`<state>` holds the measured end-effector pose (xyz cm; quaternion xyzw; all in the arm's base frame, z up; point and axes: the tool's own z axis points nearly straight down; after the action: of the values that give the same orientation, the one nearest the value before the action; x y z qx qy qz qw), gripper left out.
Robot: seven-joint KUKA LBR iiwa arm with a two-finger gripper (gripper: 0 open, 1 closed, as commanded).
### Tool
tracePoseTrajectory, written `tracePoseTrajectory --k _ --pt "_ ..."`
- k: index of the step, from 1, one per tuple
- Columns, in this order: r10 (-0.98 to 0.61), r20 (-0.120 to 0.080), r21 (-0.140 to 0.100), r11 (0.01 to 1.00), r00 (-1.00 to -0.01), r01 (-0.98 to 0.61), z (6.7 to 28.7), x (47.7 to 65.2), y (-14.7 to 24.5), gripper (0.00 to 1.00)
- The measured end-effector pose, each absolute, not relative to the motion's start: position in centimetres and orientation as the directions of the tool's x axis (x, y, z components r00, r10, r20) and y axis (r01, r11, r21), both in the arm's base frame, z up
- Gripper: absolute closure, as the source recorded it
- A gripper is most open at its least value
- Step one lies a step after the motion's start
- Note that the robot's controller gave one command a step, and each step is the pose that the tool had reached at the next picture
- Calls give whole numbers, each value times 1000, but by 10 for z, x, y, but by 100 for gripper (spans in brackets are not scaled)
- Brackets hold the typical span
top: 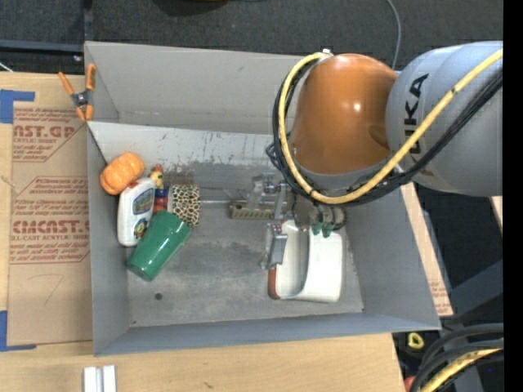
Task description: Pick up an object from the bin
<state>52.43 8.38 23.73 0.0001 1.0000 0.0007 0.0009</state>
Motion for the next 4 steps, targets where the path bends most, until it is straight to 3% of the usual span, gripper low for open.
tracePoseTrajectory --k 1,2,3,4 --pt "-486 -1 4 874 -874 -486 160 542 202 0" --pt "-125 -3 2 992 -992 -125 160 552 174 0" --pt "-753 -8 4 658 -658 -753 132 567 227 0" --pt "-436 -11 3 900 -900 -436 71 555 237 0"
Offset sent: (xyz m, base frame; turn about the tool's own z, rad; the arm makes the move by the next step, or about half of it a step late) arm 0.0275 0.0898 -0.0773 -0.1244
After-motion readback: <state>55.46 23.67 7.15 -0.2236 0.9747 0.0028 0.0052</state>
